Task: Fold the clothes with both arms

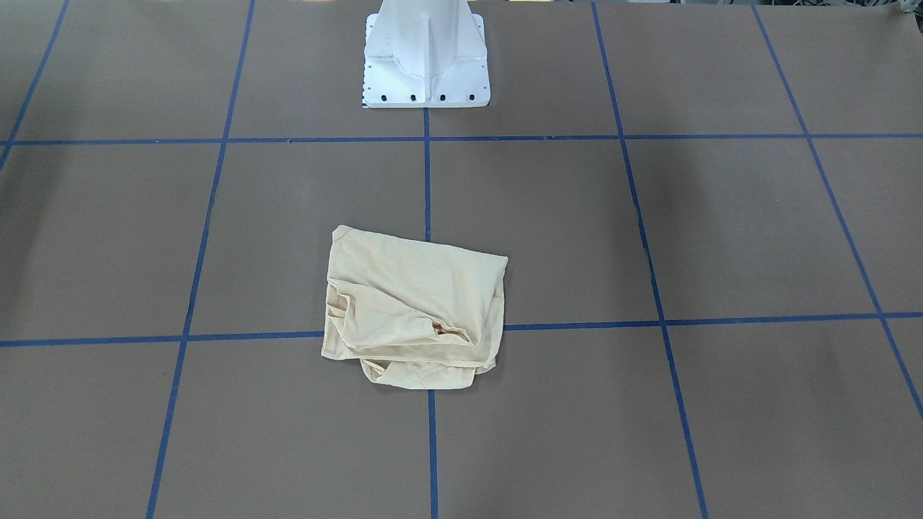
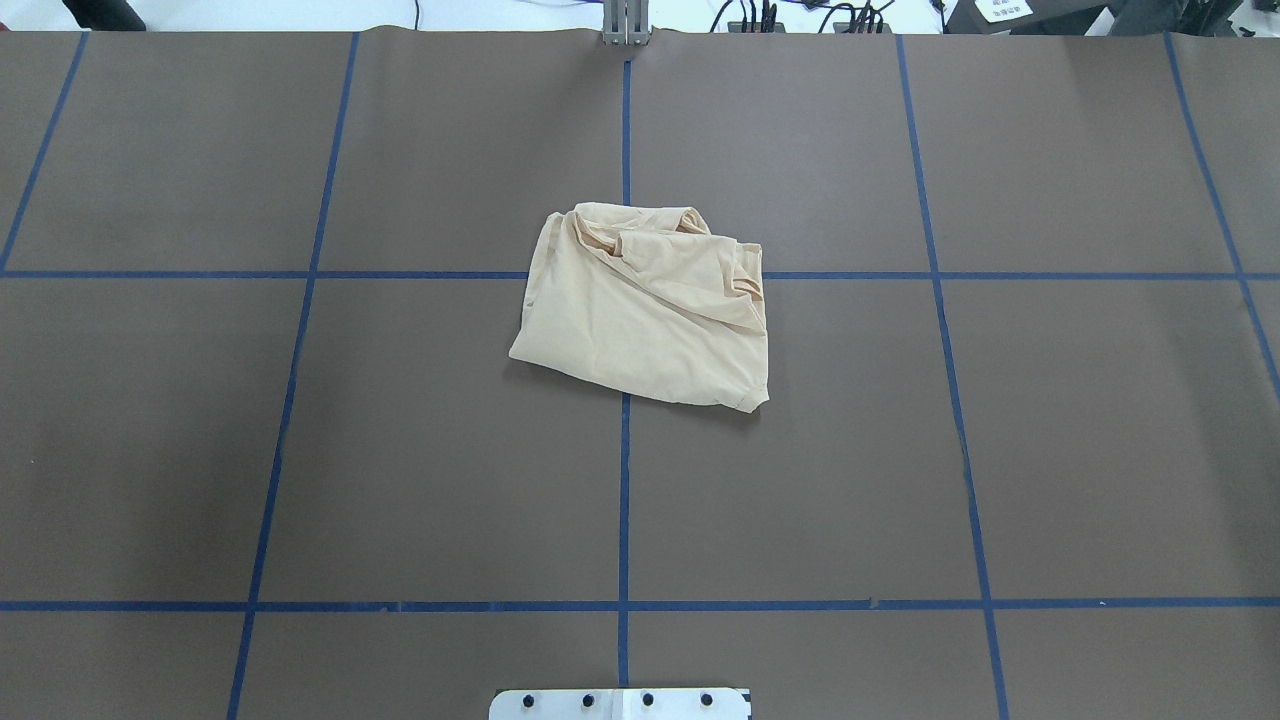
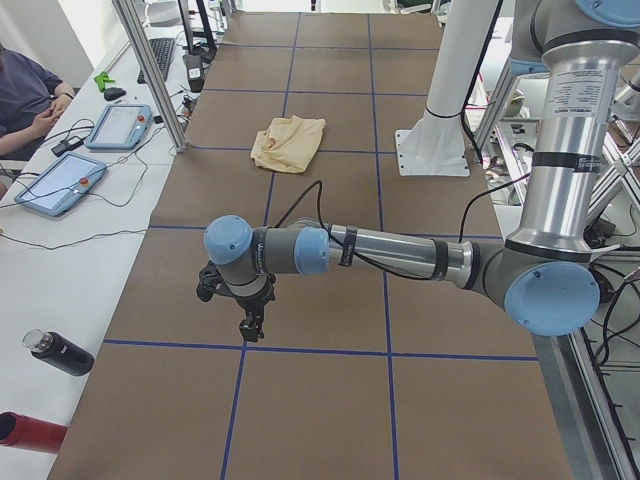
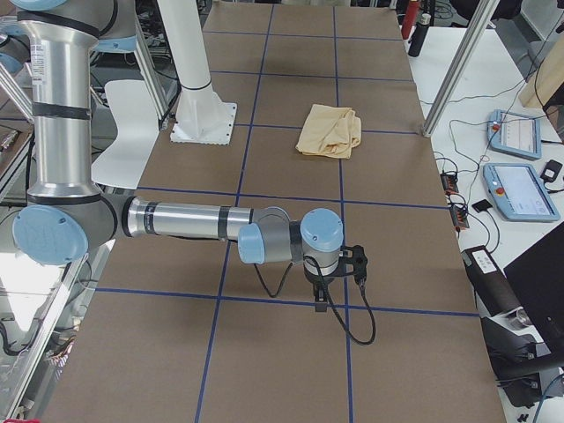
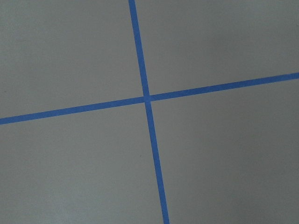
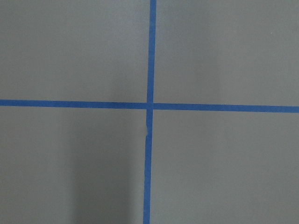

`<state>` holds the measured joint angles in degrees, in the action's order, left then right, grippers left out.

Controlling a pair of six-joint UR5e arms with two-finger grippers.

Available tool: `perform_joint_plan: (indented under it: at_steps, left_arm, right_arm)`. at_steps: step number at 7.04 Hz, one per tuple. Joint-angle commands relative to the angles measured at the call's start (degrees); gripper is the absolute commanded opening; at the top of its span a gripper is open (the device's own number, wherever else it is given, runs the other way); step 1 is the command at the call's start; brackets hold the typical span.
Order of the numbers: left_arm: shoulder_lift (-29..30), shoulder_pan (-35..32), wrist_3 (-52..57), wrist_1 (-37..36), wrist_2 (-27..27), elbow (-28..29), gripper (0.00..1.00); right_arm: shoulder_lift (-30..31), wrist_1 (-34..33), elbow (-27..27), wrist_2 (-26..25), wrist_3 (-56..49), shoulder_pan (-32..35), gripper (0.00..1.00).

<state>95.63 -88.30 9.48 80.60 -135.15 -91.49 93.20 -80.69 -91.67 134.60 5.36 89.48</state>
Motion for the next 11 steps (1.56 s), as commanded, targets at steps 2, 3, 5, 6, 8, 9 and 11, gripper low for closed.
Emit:
perform_joint_plan:
  at_steps: [2,3,5,6,8,9,11]
  left_arm:
    - [-0.09,-0.03,-2.69,0.00,-0.03,0.00,1.00]
    - [-0.09,-0.03,-3.24,0.35,0.06,0.00,1.00]
    - [-0.09,-0.03,-3.33,0.35,0.06,0.00,1.00]
    - [-0.09,-0.03,-3.33,0.35,0.06,0.00,1.00]
    - [-0.09,-0.03,-3.33,0.35,0.06,0.00,1.00]
    - [-0.18,-0.03,-3.33,0.35,0.06,0.00,1.00]
    - [-0.09,-0.03,-3.42,0.35,-0.03,0.00,1.00]
  right_arm:
    - [0.06,0.19,0.17,-0.04,1.14,-0.27,1.00]
    - [0.06,0.19,0.17,-0.04,1.14,-0.36,1.00]
    - [-0.29,-0.34,0.09,0.22,1.23,-0.45,1.00]
    - [-0.38,-0.60,0.17,0.22,1.23,-1.32,1.00]
    - [-0.64,-4.36,-0.17,0.05,1.23,-2.11,1.00]
    - [-0.65,-5.25,-0.18,0.05,1.23,-2.12,1.00]
    - [-0.56,-5.44,0.09,0.05,1.23,-2.12,1.00]
